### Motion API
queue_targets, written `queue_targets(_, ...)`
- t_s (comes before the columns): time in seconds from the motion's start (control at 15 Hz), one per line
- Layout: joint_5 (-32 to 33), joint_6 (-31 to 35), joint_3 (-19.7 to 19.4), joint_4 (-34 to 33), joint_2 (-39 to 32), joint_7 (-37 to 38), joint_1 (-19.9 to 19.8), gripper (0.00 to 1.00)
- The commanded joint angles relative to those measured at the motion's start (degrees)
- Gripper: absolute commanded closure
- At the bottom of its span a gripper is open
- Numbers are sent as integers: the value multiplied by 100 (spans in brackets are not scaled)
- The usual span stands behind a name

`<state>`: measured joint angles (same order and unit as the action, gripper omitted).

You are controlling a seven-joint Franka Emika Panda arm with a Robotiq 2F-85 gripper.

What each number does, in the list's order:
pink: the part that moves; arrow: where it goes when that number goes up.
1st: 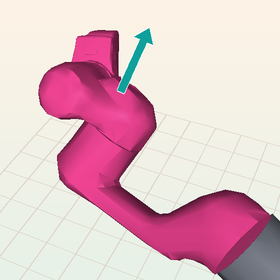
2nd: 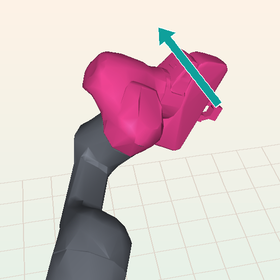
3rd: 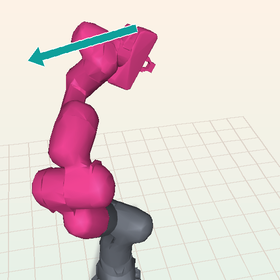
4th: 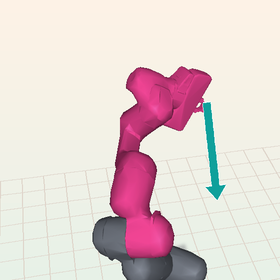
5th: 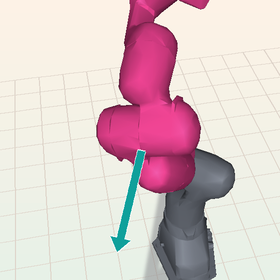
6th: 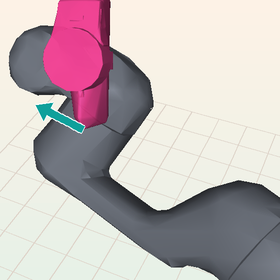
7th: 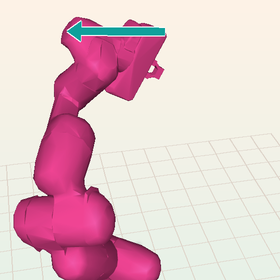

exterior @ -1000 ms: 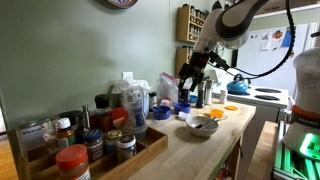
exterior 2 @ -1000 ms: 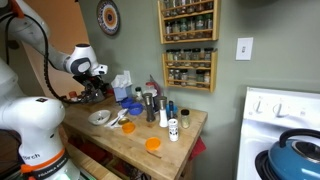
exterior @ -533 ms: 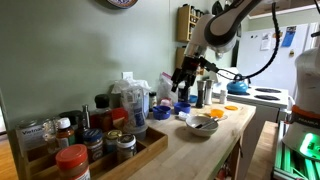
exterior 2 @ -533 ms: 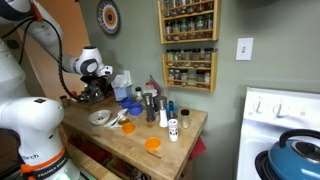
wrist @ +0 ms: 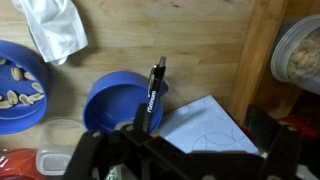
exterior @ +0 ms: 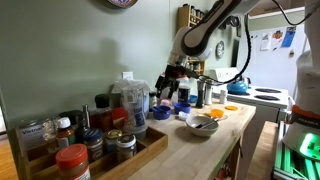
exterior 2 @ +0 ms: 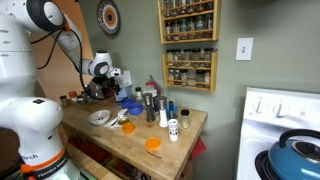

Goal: Put the pen in the white bowl

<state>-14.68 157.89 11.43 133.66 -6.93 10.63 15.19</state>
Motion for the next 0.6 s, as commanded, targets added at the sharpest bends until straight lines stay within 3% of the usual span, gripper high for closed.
queue_targets(0.0,27,-12,79,-26,-20,22,-78,0)
queue_targets(0.2,504,600,-59,-170,-454,333,-18,0)
queue_targets(0.53,1294,897,-545,-460,-1060,896,118,0)
